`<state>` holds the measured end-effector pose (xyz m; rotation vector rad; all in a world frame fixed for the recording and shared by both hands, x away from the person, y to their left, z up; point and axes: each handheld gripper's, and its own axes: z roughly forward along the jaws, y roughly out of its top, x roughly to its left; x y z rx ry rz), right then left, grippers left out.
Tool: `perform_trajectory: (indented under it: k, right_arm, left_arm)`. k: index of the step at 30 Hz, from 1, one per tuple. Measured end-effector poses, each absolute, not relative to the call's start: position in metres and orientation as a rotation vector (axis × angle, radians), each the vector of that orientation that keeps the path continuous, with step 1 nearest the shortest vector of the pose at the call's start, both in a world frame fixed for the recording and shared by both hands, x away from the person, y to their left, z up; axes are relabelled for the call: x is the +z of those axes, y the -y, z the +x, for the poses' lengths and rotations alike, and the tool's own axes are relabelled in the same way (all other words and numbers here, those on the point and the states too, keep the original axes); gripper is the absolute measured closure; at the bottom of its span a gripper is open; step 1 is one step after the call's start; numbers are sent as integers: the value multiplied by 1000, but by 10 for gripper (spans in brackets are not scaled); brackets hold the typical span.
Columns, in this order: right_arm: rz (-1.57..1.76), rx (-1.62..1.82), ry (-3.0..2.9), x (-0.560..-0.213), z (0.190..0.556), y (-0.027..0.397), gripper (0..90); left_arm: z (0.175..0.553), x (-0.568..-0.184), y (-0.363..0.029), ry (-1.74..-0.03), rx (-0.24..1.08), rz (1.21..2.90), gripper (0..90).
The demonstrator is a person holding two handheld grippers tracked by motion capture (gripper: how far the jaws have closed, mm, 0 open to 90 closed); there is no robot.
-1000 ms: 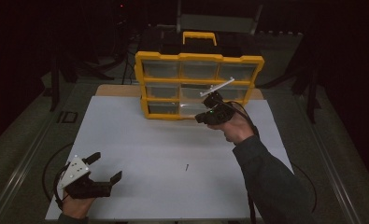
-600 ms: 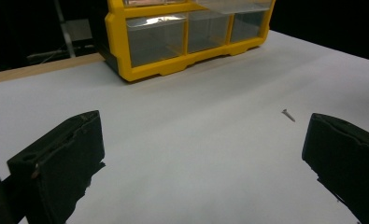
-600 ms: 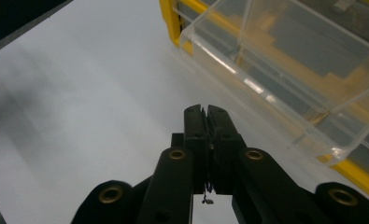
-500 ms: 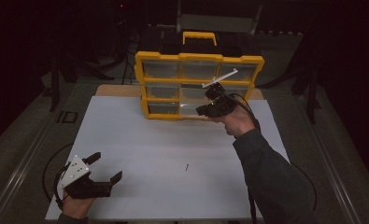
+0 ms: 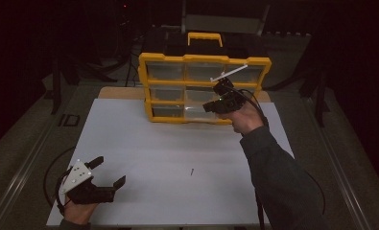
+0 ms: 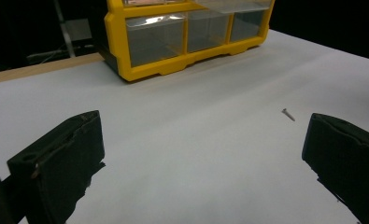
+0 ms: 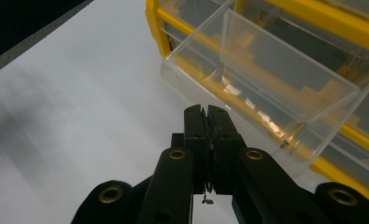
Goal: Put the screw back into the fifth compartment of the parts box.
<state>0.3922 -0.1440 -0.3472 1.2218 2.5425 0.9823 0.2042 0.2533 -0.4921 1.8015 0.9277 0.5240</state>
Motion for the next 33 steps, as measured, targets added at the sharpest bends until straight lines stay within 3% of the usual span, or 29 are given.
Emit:
perform_trajectory:
  k: [15,33]
  right_arm:
    - [1257,982,-2495,-334,406,145,875]
    - [1359,946,-2429,-341,425,152,871]
  left_arm:
    - [204,-492,-254,-930,524,1798,1]
    - [204,-492,-254,-930,522,1798,1]
